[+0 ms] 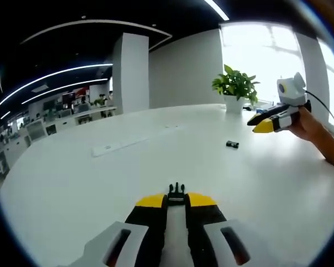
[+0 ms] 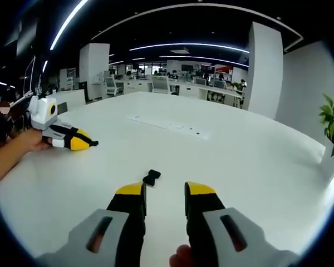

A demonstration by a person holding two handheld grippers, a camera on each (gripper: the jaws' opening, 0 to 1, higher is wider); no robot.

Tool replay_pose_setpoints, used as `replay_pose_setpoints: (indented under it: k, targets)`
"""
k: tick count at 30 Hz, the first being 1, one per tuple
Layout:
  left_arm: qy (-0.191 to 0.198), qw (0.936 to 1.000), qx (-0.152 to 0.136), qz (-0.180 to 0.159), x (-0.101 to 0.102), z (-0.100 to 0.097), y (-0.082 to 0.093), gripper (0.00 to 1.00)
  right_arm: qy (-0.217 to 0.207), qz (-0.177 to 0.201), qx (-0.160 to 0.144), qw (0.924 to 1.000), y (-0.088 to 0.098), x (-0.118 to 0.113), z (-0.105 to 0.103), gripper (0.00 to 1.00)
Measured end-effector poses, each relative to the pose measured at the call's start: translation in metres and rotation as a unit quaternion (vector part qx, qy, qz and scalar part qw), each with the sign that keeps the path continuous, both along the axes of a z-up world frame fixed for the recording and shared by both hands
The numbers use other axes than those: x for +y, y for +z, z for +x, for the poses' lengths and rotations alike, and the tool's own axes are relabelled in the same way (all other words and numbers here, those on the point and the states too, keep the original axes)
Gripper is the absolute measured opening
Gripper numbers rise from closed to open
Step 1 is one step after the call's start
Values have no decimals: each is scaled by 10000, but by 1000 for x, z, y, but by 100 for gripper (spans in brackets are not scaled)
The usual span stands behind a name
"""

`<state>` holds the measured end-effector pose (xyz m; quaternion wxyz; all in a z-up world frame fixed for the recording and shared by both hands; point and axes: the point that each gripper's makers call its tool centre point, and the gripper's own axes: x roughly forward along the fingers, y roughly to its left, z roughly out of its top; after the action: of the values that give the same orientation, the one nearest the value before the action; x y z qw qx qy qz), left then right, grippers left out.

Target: Snap the two parts of the plastic buckle together until the buckle closes and remains connected.

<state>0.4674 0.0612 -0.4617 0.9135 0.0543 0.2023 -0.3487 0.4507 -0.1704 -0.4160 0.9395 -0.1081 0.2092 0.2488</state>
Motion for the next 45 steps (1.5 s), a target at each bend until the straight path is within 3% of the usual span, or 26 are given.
replay_pose_setpoints:
  k: [45]
  targets:
    - [-64,9998,-6,161,1,-10,0,12,32,-11,80,10000,-7,1,2,28]
